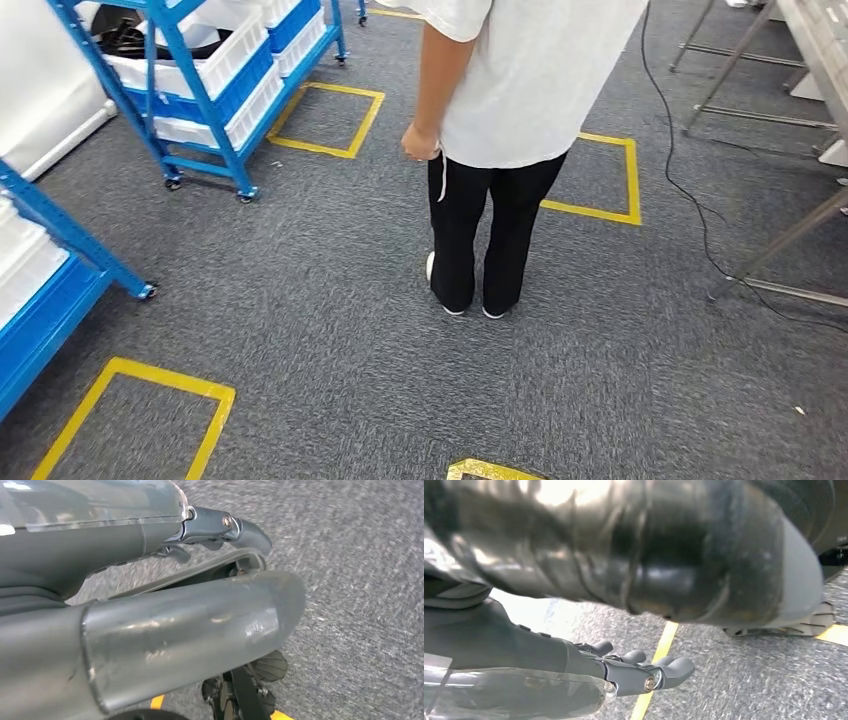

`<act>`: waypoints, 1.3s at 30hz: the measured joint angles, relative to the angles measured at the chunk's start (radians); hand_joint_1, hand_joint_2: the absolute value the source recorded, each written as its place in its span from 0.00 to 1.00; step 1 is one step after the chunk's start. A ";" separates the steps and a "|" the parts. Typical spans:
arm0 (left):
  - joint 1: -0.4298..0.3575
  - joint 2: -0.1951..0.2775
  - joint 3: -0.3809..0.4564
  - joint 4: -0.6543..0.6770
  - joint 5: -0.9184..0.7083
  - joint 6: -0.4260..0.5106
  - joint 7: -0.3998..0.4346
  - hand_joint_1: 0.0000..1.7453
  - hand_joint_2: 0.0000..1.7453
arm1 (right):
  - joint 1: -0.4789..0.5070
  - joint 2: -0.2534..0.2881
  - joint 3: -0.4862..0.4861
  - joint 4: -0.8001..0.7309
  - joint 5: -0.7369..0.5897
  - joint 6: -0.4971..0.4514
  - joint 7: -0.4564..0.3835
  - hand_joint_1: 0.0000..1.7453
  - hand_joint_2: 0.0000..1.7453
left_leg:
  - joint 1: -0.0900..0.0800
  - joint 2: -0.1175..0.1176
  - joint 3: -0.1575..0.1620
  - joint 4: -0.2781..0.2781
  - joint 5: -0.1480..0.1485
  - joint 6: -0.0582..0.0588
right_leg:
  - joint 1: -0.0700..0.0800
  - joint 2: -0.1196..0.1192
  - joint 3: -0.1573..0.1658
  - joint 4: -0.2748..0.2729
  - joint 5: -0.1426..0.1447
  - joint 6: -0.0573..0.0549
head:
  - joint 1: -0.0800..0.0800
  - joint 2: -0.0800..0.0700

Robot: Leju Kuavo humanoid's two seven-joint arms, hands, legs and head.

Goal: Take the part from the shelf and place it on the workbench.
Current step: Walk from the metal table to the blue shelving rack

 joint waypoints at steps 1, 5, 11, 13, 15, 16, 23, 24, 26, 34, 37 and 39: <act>-0.001 0.001 0.000 0.000 0.000 0.000 0.000 0.00 0.00 | 0.001 0.002 0.000 0.000 0.000 0.000 0.000 0.00 0.00 | -0.002 0.031 -0.018 0.042 -0.027 -0.004 | -0.004 -0.017 0.007 -0.012 0.005 0.000 | -0.001 0.000; -0.003 0.005 0.000 0.000 -0.001 0.001 0.001 0.00 0.00 | 0.004 0.004 -0.001 0.000 0.003 0.000 -0.001 0.00 0.00 | 0.010 0.091 -0.101 0.218 -0.102 -0.029 | -0.003 -0.080 0.007 -0.006 -0.004 0.003 | -0.001 0.000; -0.001 0.015 0.000 0.000 0.000 0.002 -0.003 0.00 0.00 | -0.001 0.011 -0.002 0.000 0.006 0.004 -0.002 0.00 0.00 | 0.011 0.156 0.036 -0.028 0.007 -0.019 | -0.008 -0.143 0.008 0.035 -0.040 0.036 | -0.001 0.000; 0.000 0.018 0.000 0.000 -0.001 0.002 -0.004 0.00 0.00 | -0.005 0.013 -0.002 0.000 0.007 0.004 -0.002 0.00 0.00 | 0.009 0.138 0.035 -0.030 0.010 -0.003 | -0.009 -0.156 0.012 0.036 -0.044 0.047 | -0.002 0.000; 0.001 0.020 0.000 0.000 -0.001 0.002 -0.004 0.00 0.00 | -0.007 0.014 -0.002 0.000 0.008 0.005 -0.002 0.00 0.00 | 0.013 0.122 0.038 -0.039 0.018 0.011 | -0.013 -0.127 0.005 0.063 -0.069 0.057 | -0.001 0.000; 0.000 0.020 0.000 0.000 -0.002 0.002 -0.004 0.00 0.00 | -0.007 0.014 -0.003 0.000 0.009 0.005 -0.002 0.00 0.00 | 0.016 0.114 0.039 -0.044 0.023 0.017 | -0.016 -0.100 -0.012 0.106 -0.099 0.061 | -0.001 0.000; 0.000 0.022 0.000 0.000 -0.011 0.003 -0.004 0.00 0.00 | -0.005 0.014 -0.009 0.000 0.017 0.006 -0.006 0.00 0.00 | 0.017 0.031 0.033 -0.040 0.028 0.019 | -0.035 -0.014 -0.065 0.189 -0.085 0.071 | 0.000 0.000; -0.001 0.022 0.000 0.000 -0.012 0.003 -0.004 0.00 0.00 | -0.005 0.014 -0.011 0.001 0.017 0.006 -0.008 0.00 0.00 | 0.017 0.018 0.031 -0.036 0.027 0.014 | -0.037 0.013 -0.039 0.123 -0.055 0.069 | 0.000 0.000; -0.003 0.022 0.000 0.000 -0.015 0.003 -0.004 0.00 0.00 | -0.005 0.015 -0.013 0.001 0.018 0.006 -0.010 0.00 0.00 | 0.016 -0.004 0.022 -0.032 0.029 0.000 | -0.038 0.048 -0.014 0.058 -0.034 0.065 | -0.001 0.000; -0.002 0.027 0.000 0.000 -0.016 0.003 -0.004 0.00 0.00 | -0.002 0.022 -0.014 0.002 0.018 0.006 -0.013 0.00 0.00 | 0.018 0.085 -0.099 0.211 -0.103 -0.031 | -0.025 -0.057 -0.015 0.040 -0.023 0.020 | -0.001 0.000; 0.002 0.028 0.000 0.000 -0.016 0.003 -0.004 0.00 0.00 | -0.002 0.022 -0.014 0.002 0.018 0.006 -0.013 0.00 0.00 | 0.017 0.098 -0.078 0.204 -0.079 -0.029 | -0.019 -0.101 -0.014 0.041 -0.026 0.018 | -0.001 0.000; 0.003 0.029 0.000 0.000 -0.016 0.003 -0.004 0.00 0.00 | -0.003 0.023 -0.014 0.002 0.018 0.005 -0.013 0.00 0.00 | 0.012 0.133 0.005 0.060 -0.022 -0.021 | -0.015 -0.122 -0.010 0.044 -0.030 0.022 | -0.001 0.000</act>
